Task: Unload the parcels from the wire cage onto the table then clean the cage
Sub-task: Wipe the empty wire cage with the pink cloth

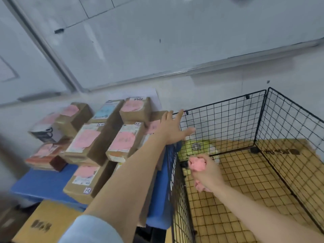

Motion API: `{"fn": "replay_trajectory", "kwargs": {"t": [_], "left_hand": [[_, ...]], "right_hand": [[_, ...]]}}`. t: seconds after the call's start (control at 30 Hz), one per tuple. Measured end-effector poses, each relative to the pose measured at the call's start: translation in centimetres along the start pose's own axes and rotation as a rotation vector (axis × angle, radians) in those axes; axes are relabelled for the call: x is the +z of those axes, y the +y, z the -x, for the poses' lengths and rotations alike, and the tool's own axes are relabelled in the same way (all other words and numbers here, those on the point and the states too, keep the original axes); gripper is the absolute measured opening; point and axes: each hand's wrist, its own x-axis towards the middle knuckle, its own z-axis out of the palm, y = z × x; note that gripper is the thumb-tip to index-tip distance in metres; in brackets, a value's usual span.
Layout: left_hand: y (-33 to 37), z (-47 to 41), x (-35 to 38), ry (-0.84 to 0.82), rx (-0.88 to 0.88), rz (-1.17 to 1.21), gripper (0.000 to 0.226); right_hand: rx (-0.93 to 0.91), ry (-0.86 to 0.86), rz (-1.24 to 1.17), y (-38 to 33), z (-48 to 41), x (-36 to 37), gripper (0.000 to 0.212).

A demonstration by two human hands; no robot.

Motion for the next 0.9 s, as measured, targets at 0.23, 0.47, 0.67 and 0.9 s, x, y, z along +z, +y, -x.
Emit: {"fn": "replay_trajectory", "kwargs": {"t": [0.23,0.47,0.67,0.9], "left_hand": [[-0.4,-3.2,0.3,0.027,0.04,0.215,0.079],[0.0,-6.9,0.5,0.096,0.081,0.363,0.067],[0.3,-9.9,0.2,0.108,0.09,0.399,0.065],[-0.1,-10.6,0.2,0.106,0.088,0.474,0.058]], "right_hand": [[-0.155,0.002,-0.053,-2.0,-3.9,1.4,0.053],[-0.329,-0.037,-0.105,-7.3,-8.1,1.7,0.059],[-0.454,-0.017,-0.083,-8.3,-12.6,1.4,0.043],[-0.435,-0.06,0.019,-5.5,-15.2,1.7,0.045]]}}
